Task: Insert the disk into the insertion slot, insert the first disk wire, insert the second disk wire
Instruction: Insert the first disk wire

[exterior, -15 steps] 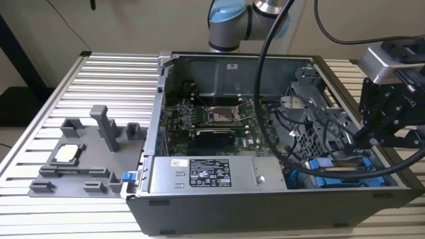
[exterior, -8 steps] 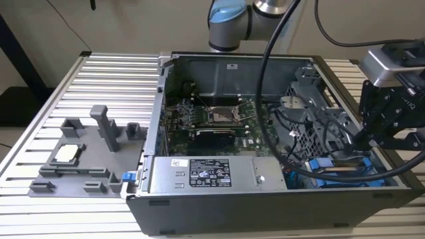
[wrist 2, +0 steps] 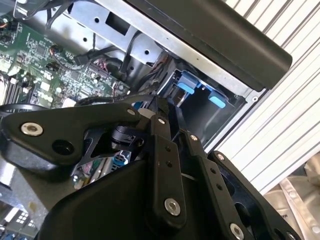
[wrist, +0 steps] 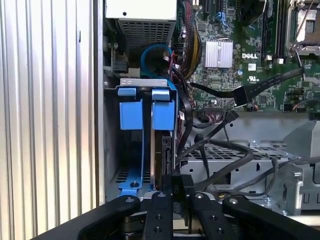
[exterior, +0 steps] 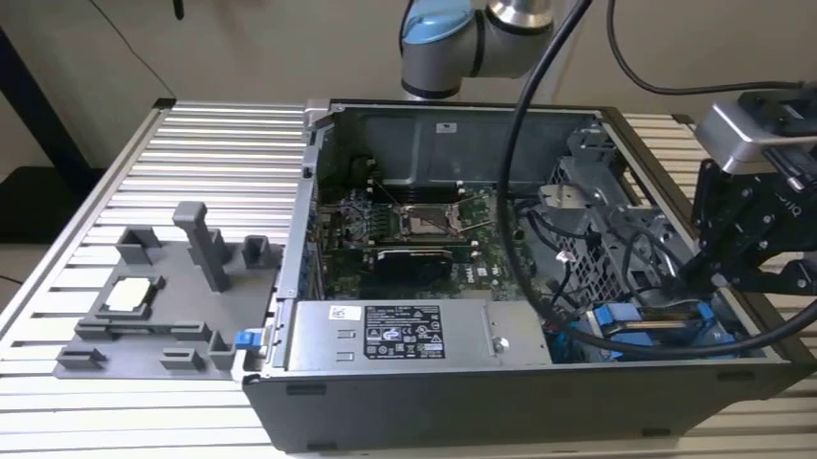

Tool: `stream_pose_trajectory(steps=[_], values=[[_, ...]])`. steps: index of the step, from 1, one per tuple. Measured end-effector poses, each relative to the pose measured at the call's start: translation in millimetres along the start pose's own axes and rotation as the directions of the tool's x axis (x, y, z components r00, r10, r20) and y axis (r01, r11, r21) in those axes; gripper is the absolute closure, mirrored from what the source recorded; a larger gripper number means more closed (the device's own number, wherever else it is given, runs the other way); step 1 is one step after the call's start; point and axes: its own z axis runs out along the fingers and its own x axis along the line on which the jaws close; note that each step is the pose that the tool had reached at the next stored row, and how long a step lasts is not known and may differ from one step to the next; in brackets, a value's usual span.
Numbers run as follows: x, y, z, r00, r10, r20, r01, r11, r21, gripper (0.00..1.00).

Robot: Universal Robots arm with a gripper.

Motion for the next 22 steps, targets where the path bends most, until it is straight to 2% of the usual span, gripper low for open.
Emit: stream_pose_trajectory(steps=[12,22], values=[[3.7,0.0,7.6,1.0000,0.000,0.0000,0.000,1.0000,0.0000,0.81],[4.1,0.1,12.5,0.9999,0.010,0.0000,-0.010,0.9999,0.0007,0.81]])
